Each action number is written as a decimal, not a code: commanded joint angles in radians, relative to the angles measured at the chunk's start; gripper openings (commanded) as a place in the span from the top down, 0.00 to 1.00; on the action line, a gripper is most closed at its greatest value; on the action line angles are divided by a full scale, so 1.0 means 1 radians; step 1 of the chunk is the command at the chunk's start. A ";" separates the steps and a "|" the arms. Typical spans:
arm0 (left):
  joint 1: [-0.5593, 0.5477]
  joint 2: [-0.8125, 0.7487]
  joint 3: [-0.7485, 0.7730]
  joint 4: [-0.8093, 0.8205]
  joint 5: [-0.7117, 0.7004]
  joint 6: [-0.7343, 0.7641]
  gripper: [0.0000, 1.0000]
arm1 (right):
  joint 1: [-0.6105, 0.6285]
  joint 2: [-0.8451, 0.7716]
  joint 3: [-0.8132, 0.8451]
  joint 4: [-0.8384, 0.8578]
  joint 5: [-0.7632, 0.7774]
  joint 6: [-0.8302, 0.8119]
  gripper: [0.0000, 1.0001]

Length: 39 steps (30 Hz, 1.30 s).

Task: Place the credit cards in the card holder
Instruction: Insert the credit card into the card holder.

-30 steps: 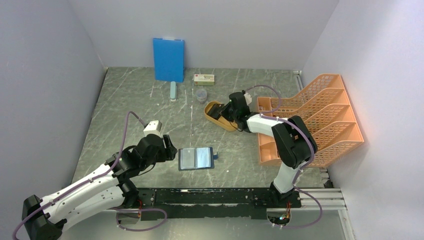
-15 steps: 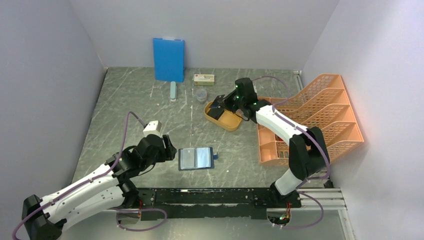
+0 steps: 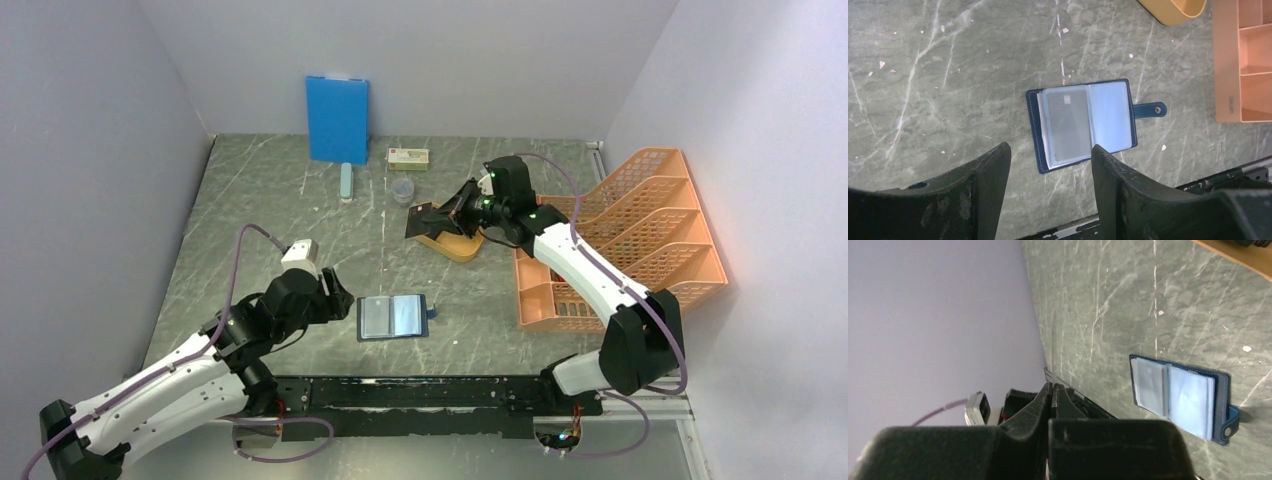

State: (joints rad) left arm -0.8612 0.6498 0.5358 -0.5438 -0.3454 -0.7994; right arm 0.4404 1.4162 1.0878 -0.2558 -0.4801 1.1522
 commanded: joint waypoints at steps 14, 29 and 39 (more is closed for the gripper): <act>-0.008 0.097 -0.071 0.217 0.189 0.006 0.34 | 0.377 -0.341 -0.471 0.151 0.285 -0.467 1.00; -0.007 0.303 -0.106 0.260 0.033 -0.110 0.46 | 0.376 -0.133 -0.617 0.569 0.209 -0.271 1.00; 0.002 0.323 -0.134 0.232 -0.006 -0.142 0.62 | 0.376 -0.038 -0.618 0.595 0.186 -0.239 1.00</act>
State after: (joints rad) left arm -0.8650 0.9676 0.4240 -0.3103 -0.3153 -0.9207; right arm 0.8139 1.3540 0.4793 0.2962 -0.2810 0.8917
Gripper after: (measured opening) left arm 0.401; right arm 0.010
